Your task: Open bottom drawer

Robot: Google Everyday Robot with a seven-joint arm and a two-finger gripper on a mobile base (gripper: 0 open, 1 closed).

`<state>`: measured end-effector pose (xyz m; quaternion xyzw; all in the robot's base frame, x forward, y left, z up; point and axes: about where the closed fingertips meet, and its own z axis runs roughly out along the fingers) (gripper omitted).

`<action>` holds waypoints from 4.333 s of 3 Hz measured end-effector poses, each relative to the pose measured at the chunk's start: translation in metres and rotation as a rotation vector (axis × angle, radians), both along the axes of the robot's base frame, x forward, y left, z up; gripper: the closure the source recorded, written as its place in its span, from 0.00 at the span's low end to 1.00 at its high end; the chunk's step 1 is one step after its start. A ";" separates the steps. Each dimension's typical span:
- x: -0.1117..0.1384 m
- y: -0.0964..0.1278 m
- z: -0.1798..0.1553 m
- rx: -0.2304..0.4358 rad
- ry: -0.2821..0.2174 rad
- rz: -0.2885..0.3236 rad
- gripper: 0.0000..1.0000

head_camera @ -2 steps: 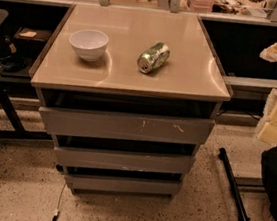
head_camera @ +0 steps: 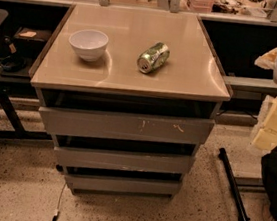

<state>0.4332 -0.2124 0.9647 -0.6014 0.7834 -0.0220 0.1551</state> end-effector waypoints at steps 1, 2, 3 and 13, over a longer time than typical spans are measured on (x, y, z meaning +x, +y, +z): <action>-0.016 0.016 -0.038 0.048 0.046 0.023 0.00; -0.037 0.035 -0.105 0.086 0.145 0.063 0.00; -0.054 0.060 -0.182 0.115 0.291 0.083 0.00; 0.011 0.105 -0.595 0.201 0.495 -0.127 0.00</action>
Offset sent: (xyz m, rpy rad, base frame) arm -0.0635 0.0579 -0.1953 0.1320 0.2928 0.1152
